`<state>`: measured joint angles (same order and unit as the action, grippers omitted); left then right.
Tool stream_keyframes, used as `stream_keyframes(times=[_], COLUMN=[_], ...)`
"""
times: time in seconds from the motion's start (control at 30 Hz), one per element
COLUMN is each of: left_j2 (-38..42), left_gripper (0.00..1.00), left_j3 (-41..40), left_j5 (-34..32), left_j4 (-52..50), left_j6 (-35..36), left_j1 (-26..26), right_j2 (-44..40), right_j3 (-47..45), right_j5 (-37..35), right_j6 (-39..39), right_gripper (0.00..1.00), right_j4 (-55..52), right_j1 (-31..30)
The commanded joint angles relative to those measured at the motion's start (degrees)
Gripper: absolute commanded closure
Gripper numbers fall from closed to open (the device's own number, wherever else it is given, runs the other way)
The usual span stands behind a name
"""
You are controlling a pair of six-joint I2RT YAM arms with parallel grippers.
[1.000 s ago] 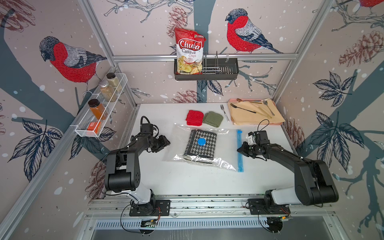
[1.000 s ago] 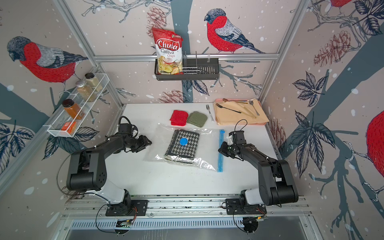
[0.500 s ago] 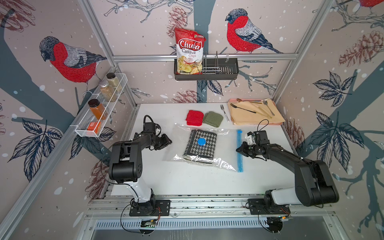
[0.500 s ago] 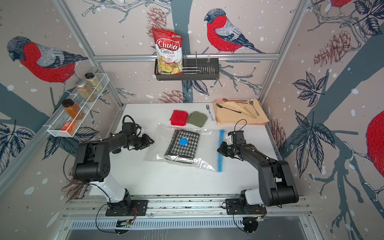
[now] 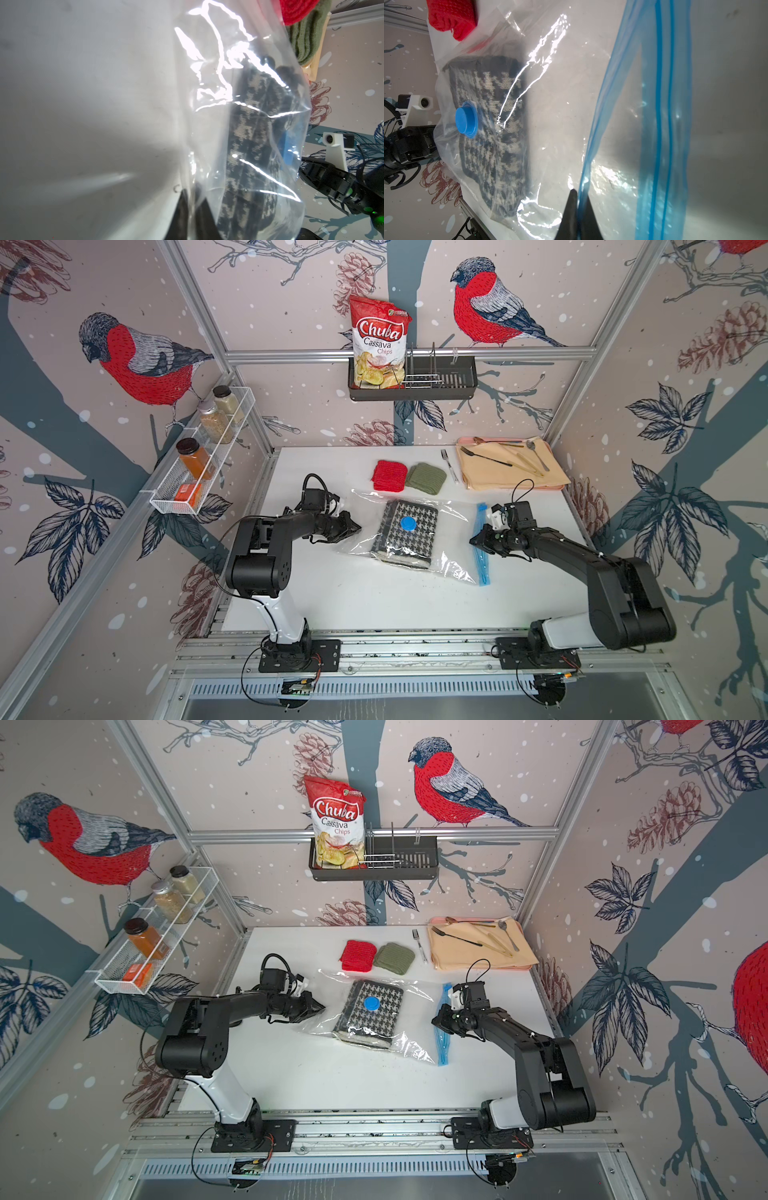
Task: Take the scarf out of the vacuum bag
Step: Adjust the scarf in the vacuum bag.
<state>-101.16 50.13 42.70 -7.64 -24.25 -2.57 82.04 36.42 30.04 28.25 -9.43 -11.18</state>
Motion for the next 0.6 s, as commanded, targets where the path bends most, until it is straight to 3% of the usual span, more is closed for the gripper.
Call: stream_keyframes(times=[0.0,0.3,0.57], left_j2=[3.13,19.89,29.2], left_gripper=[1.0,1.0,1.0], left_j3=[-0.12,-0.27,0.53], left_j5=[-0.85,-15.64,-18.96], left_j4=[0.02,-4.32,-6.89], left_j6=[-0.16,-1.65,-3.71], left_j1=[0.02,-0.07,-0.81], right_j2=[0.4,1.3,4.81], right_j3=[0.3,0.48,0.66], right_j5=[-0.31,-4.29,-4.81], right_j6=[-0.97,-1.02,-0.84], right_gripper=[1.0,1.0,1.0], right_j4=[0.15,-1.7,-0.33], right_j1=[-0.16,0.15,-2.1])
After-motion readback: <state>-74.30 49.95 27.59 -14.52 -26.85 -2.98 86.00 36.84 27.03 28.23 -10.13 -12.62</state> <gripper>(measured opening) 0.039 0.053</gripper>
